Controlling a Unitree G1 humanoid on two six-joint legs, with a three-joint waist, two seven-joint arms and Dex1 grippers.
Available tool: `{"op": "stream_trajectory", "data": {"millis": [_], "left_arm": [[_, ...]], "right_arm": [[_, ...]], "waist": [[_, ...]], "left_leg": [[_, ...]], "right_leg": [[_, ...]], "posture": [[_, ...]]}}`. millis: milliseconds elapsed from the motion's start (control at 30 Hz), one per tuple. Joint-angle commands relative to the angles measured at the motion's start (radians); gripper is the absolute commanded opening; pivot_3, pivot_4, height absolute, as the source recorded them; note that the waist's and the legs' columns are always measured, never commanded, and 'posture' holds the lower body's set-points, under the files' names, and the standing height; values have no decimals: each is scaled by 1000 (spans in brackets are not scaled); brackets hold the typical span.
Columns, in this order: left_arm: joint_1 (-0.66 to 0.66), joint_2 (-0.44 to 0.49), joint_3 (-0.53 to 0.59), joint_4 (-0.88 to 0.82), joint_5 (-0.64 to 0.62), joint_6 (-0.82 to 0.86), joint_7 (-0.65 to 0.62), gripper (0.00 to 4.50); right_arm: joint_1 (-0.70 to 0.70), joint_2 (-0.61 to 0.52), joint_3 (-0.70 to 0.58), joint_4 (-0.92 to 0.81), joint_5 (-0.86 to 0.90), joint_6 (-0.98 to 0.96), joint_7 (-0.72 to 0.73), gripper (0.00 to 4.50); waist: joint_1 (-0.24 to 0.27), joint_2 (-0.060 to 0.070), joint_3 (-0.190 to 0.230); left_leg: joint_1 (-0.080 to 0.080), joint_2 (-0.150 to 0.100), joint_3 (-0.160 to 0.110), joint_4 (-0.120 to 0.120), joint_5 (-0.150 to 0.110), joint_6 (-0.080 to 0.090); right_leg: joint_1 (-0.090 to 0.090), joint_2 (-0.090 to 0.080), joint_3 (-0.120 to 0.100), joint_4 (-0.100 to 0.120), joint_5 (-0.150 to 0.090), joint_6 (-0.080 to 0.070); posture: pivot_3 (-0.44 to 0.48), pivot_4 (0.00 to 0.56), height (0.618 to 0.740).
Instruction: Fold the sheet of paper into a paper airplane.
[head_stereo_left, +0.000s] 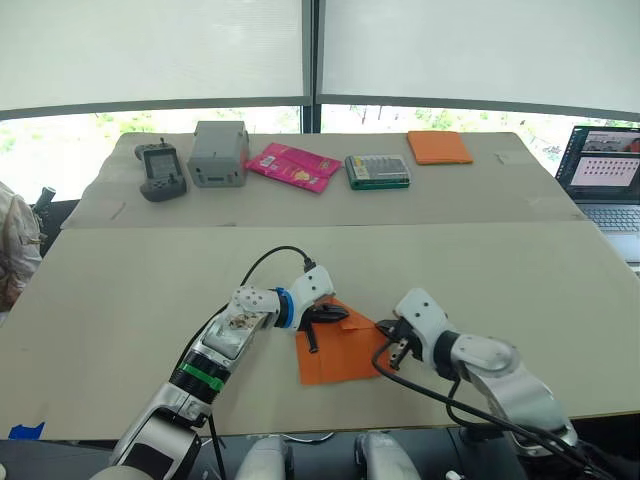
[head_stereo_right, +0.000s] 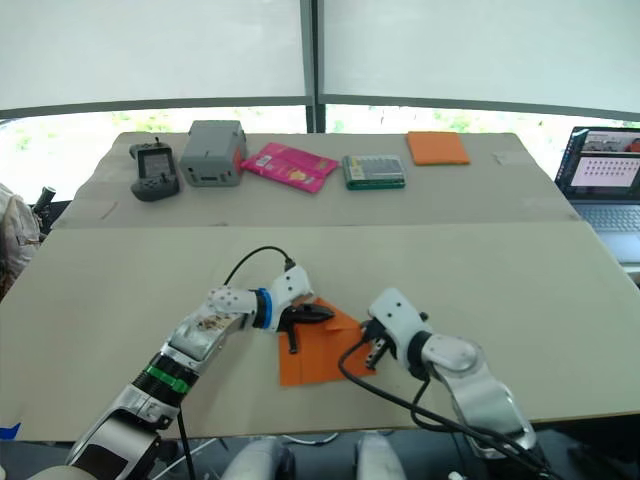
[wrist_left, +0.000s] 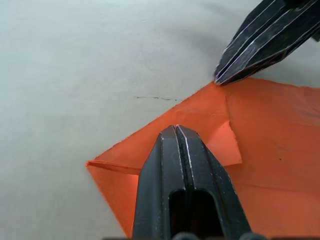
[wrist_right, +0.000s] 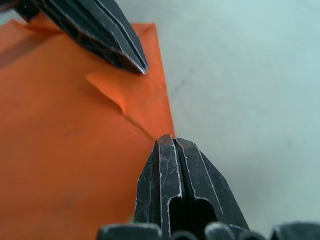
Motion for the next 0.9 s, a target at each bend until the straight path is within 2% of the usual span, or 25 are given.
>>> {"op": "stream_trajectory", "data": {"millis": [33, 167, 300, 500, 667, 900], "left_arm": [[-3, 2, -6, 26, 28, 4, 11, 0], [-5, 0, -8, 33, 28, -1, 4, 0], [-14, -5, -7, 45, 29, -4, 2, 0], [-31, -11, 3, 51, 29, 3, 12, 0], [-43, -8, 27, 69, 27, 14, 34, 0], [-92, 65, 66, 115, 48, 3, 49, 0]], "right_arm": [[43, -18, -49, 0, 28, 39, -11, 16], [-33, 69, -110, -65, 119, -13, -37, 16], [-90, 105, -23, -42, 99, 6, -66, 16], [-96, 114, 95, 49, 61, 42, -109, 16], [-94, 123, 117, 81, 63, 63, -123, 16], [-94, 133, 144, 102, 60, 68, -136, 16]], "waist": [[0, -1, -1], [0, -1, -1], [-2, -1, -1], [-1, -1, -1], [-4, -1, -1], [-15, -2, -1]], "left_leg": [[0, 0, 0, 0, 0, 0], [0, 0, 0, 0, 0, 0], [-1, 1, 0, 0, 0, 0], [-4, -1, -1, 0, 0, 0], [-2, -1, -2, 0, 0, 0], [-1, 0, -2, -1, 0, 0]], "right_leg": [[0, 0, 0, 0, 0, 0], [-1, 0, 0, 0, -1, 1], [-2, 1, 0, 0, 0, 1], [-2, -1, 0, -1, 0, 1], [-1, 0, 0, 0, -1, 1], [-1, 1, 0, 0, -1, 1]], "posture": [[0, 150, 740], [0, 150, 740], [0, 150, 740], [0, 150, 740], [0, 150, 740], [0, 150, 740]]}}
